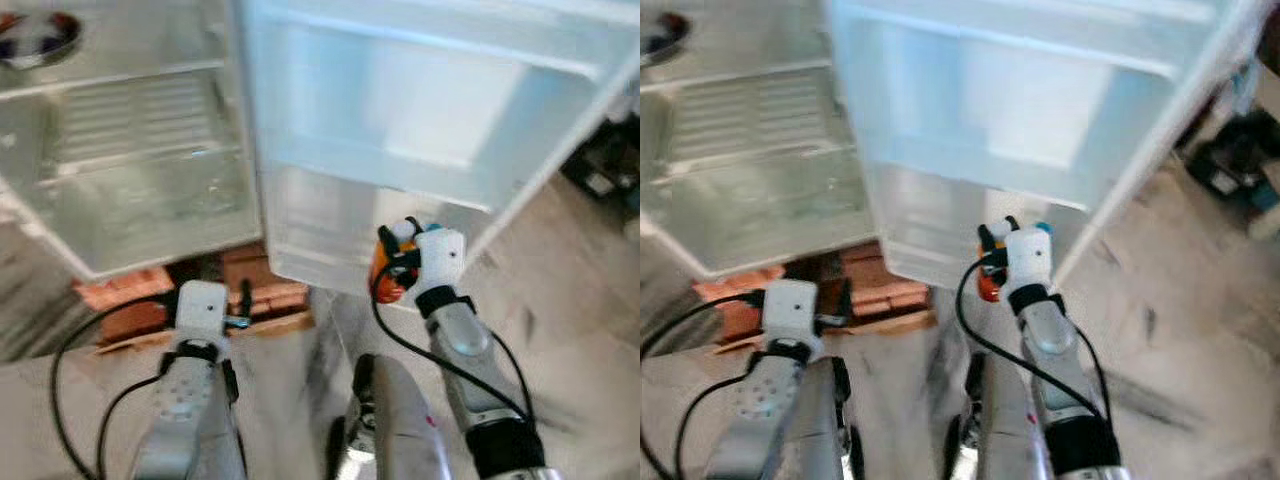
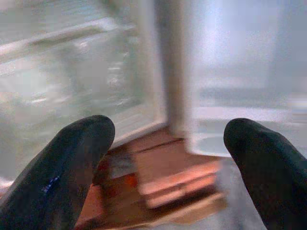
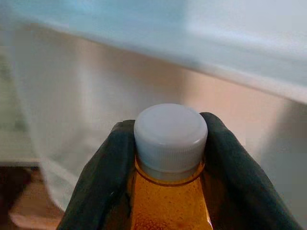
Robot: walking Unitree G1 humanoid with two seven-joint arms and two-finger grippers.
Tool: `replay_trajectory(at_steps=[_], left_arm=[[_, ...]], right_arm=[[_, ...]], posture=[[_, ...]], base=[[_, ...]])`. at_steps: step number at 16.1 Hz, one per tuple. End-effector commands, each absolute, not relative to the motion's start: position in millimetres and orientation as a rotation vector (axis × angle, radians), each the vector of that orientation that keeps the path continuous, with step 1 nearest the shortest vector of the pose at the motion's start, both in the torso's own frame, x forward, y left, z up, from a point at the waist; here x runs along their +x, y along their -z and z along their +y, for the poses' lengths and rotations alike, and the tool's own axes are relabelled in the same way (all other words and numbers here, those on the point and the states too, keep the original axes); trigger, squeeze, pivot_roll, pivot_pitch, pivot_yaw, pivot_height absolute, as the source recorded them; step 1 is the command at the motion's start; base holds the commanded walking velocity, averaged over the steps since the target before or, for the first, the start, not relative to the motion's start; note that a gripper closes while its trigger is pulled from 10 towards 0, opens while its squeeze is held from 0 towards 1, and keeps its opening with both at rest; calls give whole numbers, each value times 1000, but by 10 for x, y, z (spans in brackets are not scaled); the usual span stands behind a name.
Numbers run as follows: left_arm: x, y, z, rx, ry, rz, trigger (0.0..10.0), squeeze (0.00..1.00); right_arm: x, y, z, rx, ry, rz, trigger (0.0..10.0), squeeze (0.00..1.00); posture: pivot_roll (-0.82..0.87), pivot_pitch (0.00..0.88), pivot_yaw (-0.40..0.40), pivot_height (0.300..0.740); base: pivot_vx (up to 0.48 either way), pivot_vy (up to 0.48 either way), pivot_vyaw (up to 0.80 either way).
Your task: Restocking fridge
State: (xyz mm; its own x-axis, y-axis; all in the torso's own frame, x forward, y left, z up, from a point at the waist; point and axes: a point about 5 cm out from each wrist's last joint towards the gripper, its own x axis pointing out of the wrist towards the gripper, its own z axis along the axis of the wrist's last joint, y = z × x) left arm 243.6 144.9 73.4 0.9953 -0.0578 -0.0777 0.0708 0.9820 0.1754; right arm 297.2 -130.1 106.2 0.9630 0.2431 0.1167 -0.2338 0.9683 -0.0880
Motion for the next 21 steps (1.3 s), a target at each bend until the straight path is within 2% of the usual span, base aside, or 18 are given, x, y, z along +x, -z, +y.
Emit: replay_trajectory(at_steps=[1,10,13,17,21], left_arm=[[2412,-721,1485,184,53,80,10000,0],[2403,-732,1551,217,-9,80,10000,0],[2333,-702,1682,241,-56,109,10000,0],[2312,-714,1672,244,-58,110,10000,0],[2311,-746,1664,245,-58,103,10000,0]], right_arm=[[2973,-1125,-1289,-66,-248,-161,10000,0],[3100,-1272,-1132,-83,-277,-239,10000,0],[3323,-1353,-1133,-133,-203,-266,10000,0],[3504,-1392,-1106,-229,-202,-285,10000,0],[3587,-1332,-1048,-336,-202,-277,10000,0]], posture=[[156,170,-91,573],[163,177,-89,573],[192,196,-87,573],[207,207,-93,543],[239,228,-107,543]], base=[[0,0,0],[0,0,0],[0,0,0],[0,0,0],[0,0,0]])
